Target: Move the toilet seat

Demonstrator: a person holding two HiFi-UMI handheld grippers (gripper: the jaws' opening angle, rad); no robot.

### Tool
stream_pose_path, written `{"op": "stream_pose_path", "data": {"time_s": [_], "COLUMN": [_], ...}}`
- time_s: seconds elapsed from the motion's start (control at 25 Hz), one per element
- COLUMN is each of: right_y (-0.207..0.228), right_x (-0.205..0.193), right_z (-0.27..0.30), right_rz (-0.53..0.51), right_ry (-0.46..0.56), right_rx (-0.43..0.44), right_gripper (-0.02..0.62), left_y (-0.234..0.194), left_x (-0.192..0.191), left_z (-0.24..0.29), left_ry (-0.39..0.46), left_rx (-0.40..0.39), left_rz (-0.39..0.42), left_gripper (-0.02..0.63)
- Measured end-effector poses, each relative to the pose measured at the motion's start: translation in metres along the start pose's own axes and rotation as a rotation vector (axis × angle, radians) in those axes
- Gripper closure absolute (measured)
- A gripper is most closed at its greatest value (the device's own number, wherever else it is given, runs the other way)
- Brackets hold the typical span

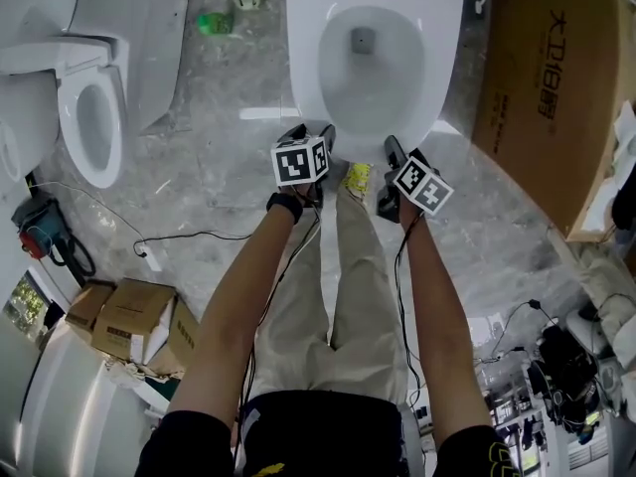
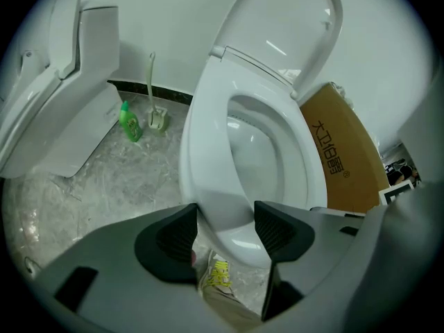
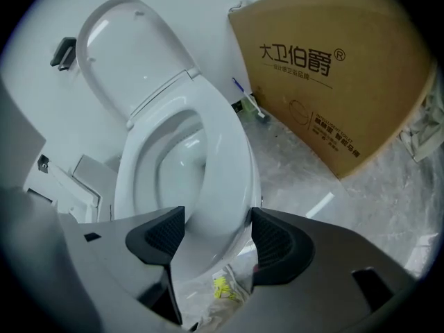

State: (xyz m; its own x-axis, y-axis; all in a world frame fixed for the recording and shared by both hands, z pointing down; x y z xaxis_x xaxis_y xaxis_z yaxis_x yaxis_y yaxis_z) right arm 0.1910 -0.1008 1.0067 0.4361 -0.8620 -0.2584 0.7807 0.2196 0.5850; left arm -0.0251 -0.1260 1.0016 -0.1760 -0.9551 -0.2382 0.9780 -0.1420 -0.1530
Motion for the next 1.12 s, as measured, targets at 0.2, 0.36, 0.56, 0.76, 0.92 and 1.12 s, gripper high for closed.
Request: {"op": "stream_pose_path", "data": {"time_s": [0.2, 0.36, 0.56, 0.76, 0.92, 1.12], "right_y": [-0.003, -0.005, -0.011, -0.027, -0.045, -0.064], "right_x": [0.001, 0.003, 0.007, 0.015, 0.023, 0.032], "right_z": [-0.006, -0.013, -0.026, -0.046, -0.064, -0.081], "right_rz": [-0.026, 0.008, 0.038, 0.063, 0.076, 0.078], "right_ry": [-0.017, -0.01, 0.016, 0.057, 0.086, 0.108], "right_rx": [0.003, 0.02, 0.035, 0.056, 0.11, 0.159], "right_gripper": [0.299, 0.318, 0.339, 0.345, 0.333, 0.307], "left_y": [-0.002, -0.001, 0.003, 0.005, 0.007, 0.008], "left_x": [0.002, 0.002, 0.003, 0.009, 0.017, 0.025], "left_z": [-0.004, -0.009, -0.018, -0.042, -0.065, -0.087], "left_ry": [-0.008, -0.003, 0.018, 0.048, 0.066, 0.079], "left_rx": [0.012, 0.007, -0.01, -0.018, -0.039, -0.06], "left_rz": [-0.018, -0.012, -0.001, -0.016, -0.03, -0.039], "left_gripper": [0.333, 0.333, 0.333, 0.333, 0.336, 0.339]}}
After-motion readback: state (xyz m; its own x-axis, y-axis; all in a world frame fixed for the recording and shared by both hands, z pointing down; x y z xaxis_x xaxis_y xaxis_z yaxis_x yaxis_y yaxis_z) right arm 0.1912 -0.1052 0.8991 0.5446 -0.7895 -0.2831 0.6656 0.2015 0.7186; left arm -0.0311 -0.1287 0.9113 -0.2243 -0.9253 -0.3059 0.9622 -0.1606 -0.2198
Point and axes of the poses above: the fingertips, and each gripper's own axes: z forward along the fingers, y to its right, x out of its top, the point moved 2 cm from there along -z, backward along the fingers, and after that the axes turned 15 degrees about x, right-handed, at the moved point
